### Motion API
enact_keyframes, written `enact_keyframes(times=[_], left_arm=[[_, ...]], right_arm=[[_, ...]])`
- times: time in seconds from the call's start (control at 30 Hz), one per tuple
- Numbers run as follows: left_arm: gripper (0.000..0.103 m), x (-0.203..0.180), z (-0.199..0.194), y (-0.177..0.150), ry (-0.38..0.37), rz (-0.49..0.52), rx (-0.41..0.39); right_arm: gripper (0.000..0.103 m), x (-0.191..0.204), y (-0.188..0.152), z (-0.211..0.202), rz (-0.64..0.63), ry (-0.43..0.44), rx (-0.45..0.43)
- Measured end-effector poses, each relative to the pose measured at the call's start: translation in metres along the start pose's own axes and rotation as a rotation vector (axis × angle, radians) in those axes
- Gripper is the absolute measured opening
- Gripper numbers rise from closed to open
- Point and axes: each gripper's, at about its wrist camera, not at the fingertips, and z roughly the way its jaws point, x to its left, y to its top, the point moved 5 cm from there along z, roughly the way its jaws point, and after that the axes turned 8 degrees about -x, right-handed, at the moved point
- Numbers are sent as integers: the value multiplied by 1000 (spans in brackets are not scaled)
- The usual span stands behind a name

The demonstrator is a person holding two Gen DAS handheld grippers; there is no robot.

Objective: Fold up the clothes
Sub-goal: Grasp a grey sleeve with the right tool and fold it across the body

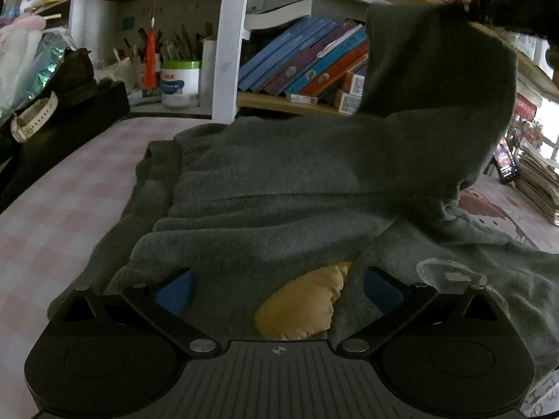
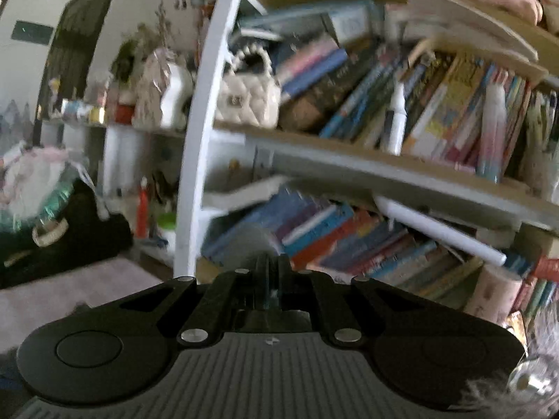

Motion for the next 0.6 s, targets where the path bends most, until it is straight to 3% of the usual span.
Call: enact_keyframes(times=[0.07,0.13,0.2,0.23,0.27,0.33,0.47,0.6], left_arm=[[103,0,0,0,-1,-1,0],[103,1,0,0,-2,-1,1],[103,1,0,0,-2,-2,0],[103,1,-1,0,-2,-3,0],[103,1,-1,0,-3,-4,-1],[103,1,-1,0,-2,-5,-1],[103,1,0,0,-2,-4,0],[103,1,0,1,-1,-4,1]], right_arm=[[4,15,-4,1,18,85,24],[5,38,-17,3,70,255,114],[8,61,-37,7,147,460,258],[14,68,-44,8,182,529,311],[33,69,-49,9,212,551,338],[54,61,-51,12,269,541,340],[57,24,-49,19,350,425,320],[65,3,-70,27,380,309,430]])
